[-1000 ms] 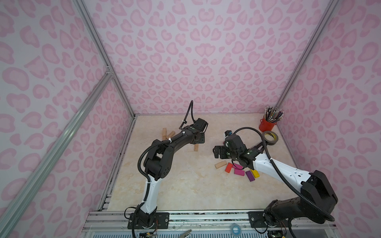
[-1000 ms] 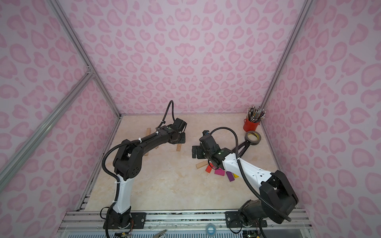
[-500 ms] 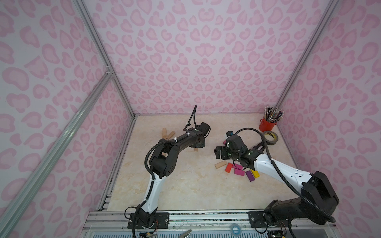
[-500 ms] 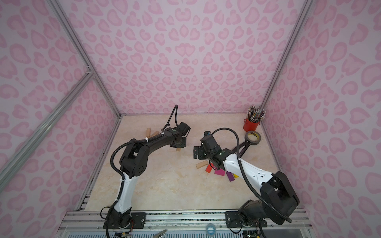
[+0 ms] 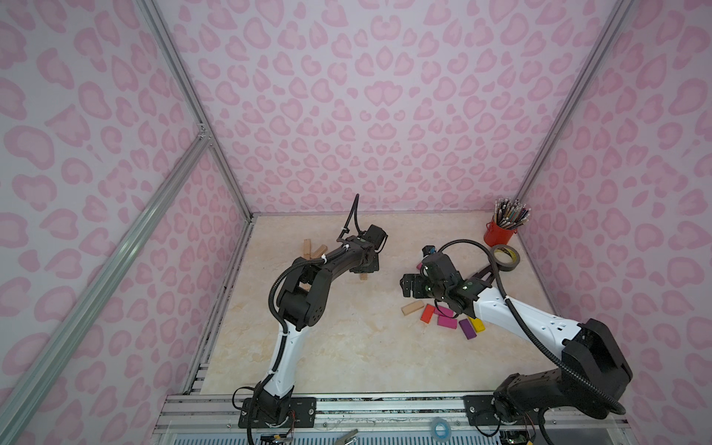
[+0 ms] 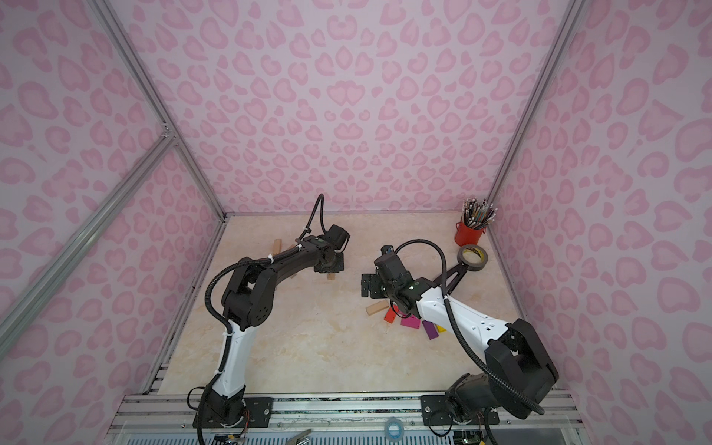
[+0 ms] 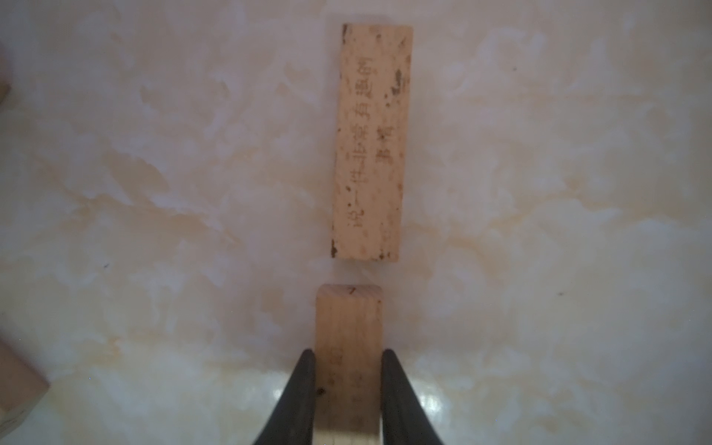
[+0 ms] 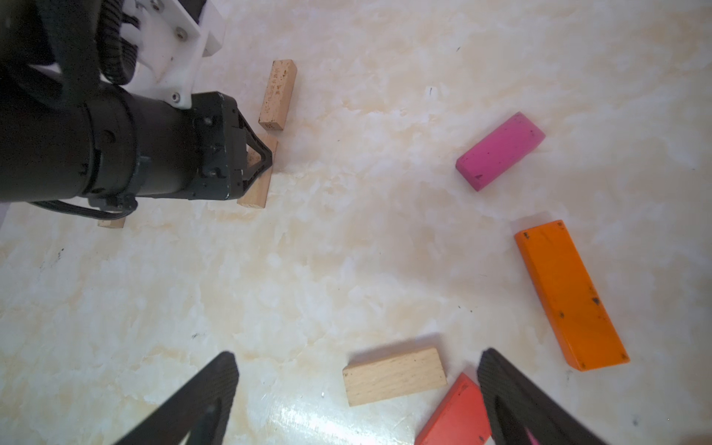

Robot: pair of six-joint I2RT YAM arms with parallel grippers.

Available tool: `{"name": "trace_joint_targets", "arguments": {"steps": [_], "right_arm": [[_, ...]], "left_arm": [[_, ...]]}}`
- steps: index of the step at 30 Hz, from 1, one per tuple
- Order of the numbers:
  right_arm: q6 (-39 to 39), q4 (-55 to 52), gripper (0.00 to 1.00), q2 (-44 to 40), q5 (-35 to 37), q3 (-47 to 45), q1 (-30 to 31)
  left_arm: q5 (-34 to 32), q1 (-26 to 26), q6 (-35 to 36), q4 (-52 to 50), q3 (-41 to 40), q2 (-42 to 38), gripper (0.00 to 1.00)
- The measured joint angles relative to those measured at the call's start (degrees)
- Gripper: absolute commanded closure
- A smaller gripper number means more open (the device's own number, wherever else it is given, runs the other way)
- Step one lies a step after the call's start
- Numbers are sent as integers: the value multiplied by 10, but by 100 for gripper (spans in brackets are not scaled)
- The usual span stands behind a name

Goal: Assemble the letter k with building blocks
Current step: Assemble the building block at the center of the board.

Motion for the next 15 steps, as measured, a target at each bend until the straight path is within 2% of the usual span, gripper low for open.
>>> {"name": "trace_joint_targets", "arguments": {"steps": [15], "right_arm": [[0,0,2,9,0,6,0]], "left_arm": [[10,-1,15,-2,22,12,73]]}}
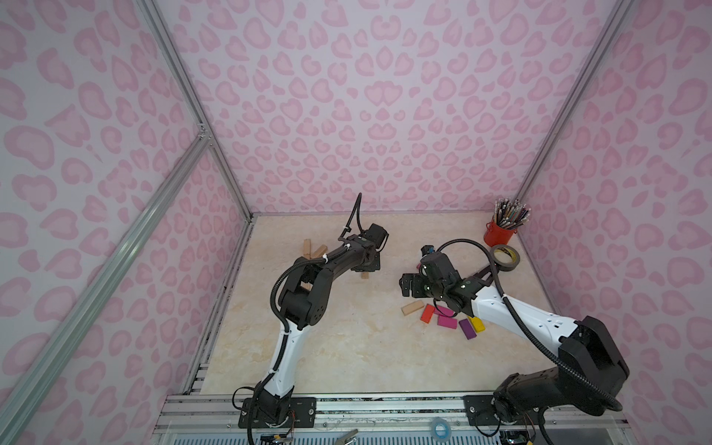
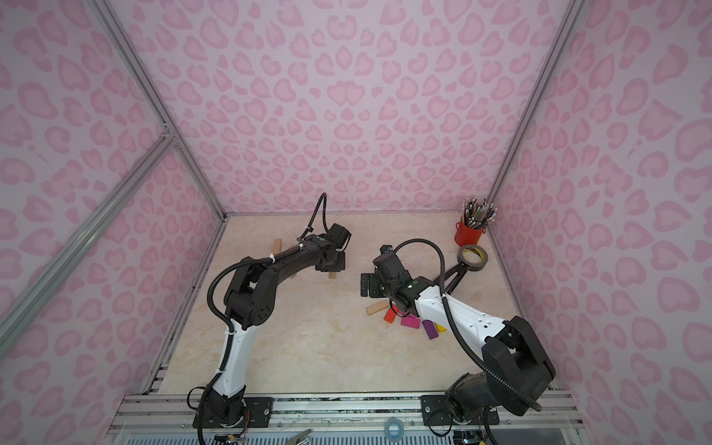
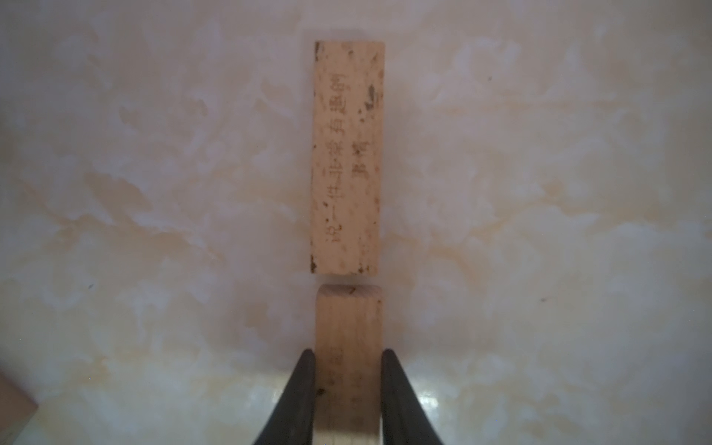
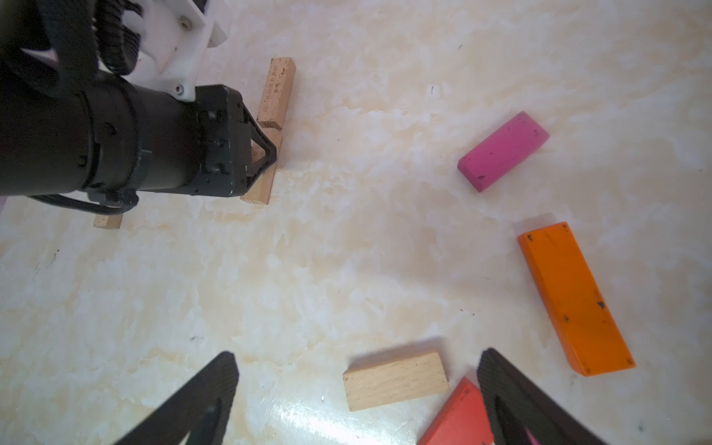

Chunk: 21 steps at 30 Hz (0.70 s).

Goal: Assemble the letter k with building blocks
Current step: Assemble the building block at the center of the board.

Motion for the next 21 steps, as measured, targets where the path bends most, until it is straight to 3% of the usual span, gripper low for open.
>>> {"name": "trace_joint_targets", "arguments": {"steps": [21], "right_arm": [[0,0,2,6,-1,0,0]], "left_arm": [[-17,3,4,-3,14,12,70]]}}
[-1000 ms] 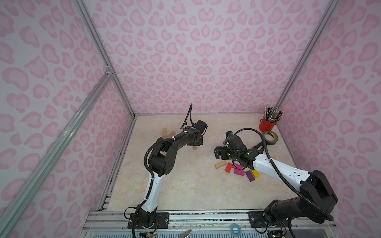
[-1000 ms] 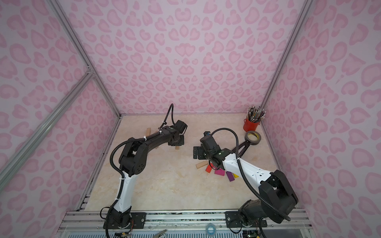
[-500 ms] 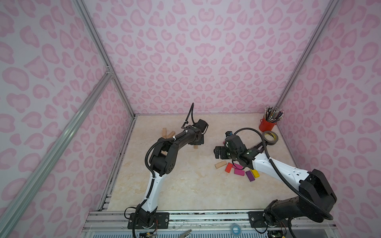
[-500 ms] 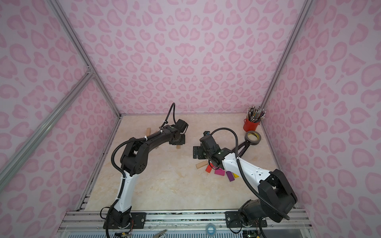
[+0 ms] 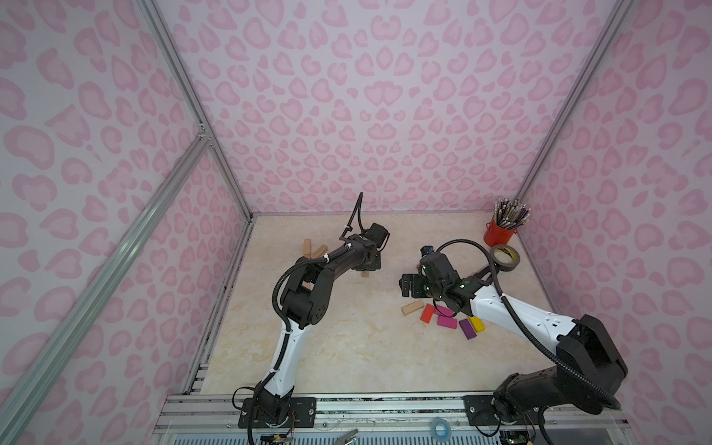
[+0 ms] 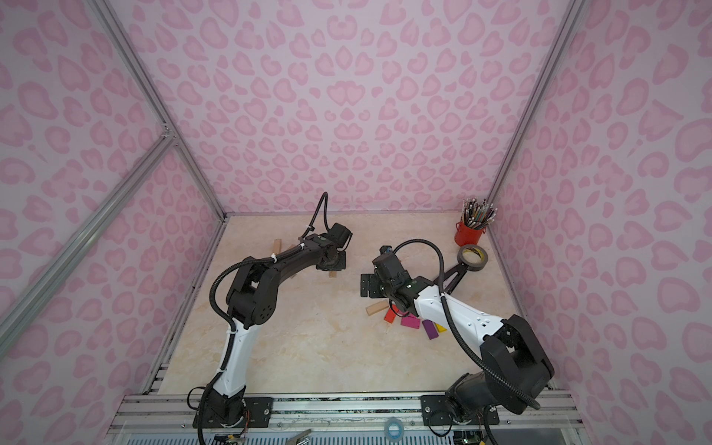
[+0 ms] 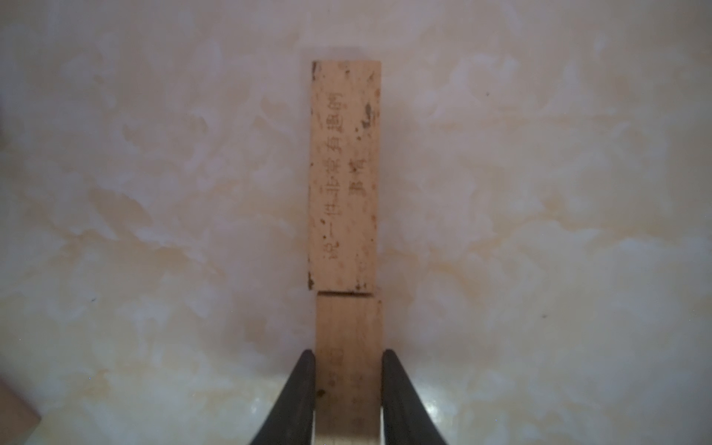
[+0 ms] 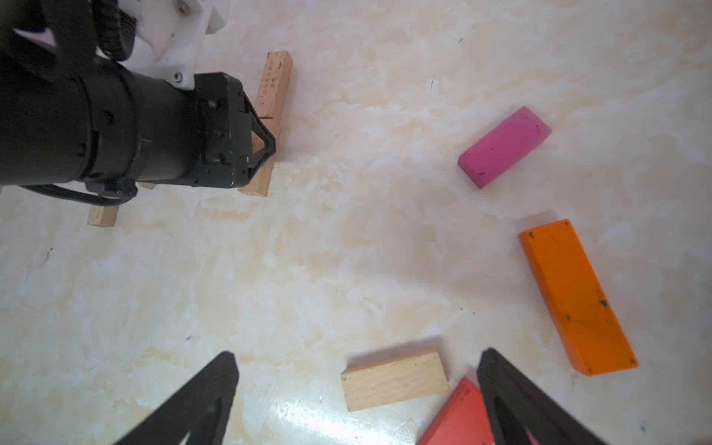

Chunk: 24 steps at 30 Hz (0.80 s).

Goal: Assemble the letter k with building blocks
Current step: Assemble the building block at the center of the board.

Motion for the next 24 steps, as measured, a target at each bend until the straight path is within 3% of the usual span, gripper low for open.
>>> {"name": "trace_joint_targets", "arguments": {"steps": [12,24], "right_arm": [[4,0,2,3,-1,2,0],[4,0,2,5,-1,2,0]], "left_arm": [[-2,1,6,-13,3,4,63],[3,1,13,-13,3,4,65]]}}
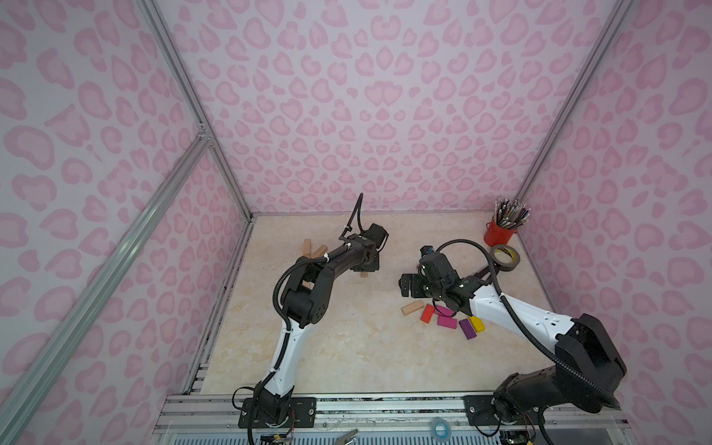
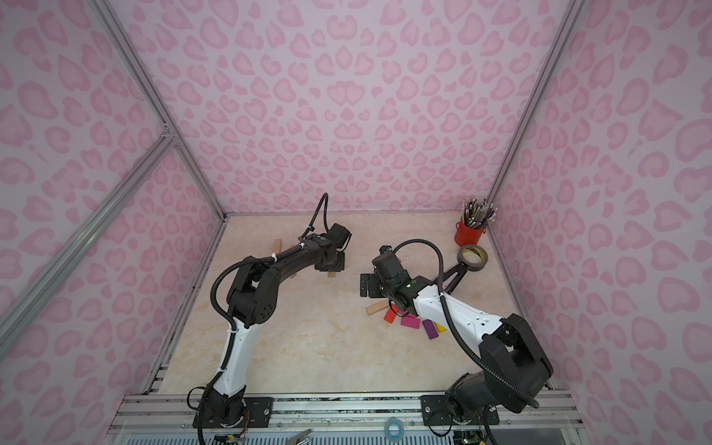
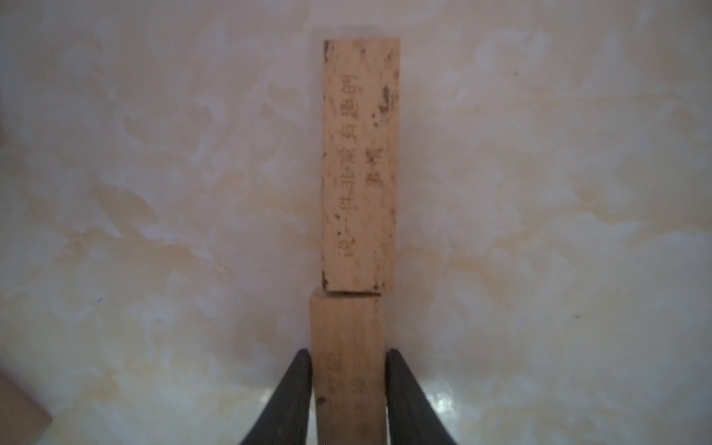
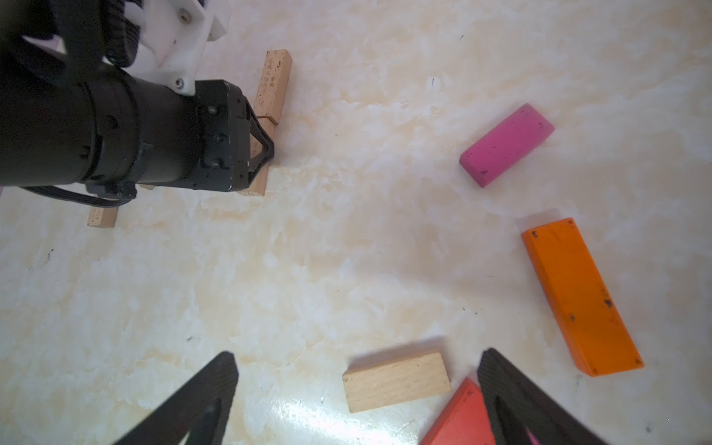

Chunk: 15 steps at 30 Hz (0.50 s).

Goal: Assemble the letter k with building blocks
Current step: Assemble the building block at the center of the board.

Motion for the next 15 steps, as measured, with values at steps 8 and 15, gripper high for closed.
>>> {"name": "trace_joint_targets", "arguments": {"steps": [8,15], "right_arm": [[0,0,2,1,0,0,0],[0,0,2,1,0,0,0]], "left_arm": [[3,-3,3,1,6,5,65],[2,-2,3,1,6,5,66]]}}
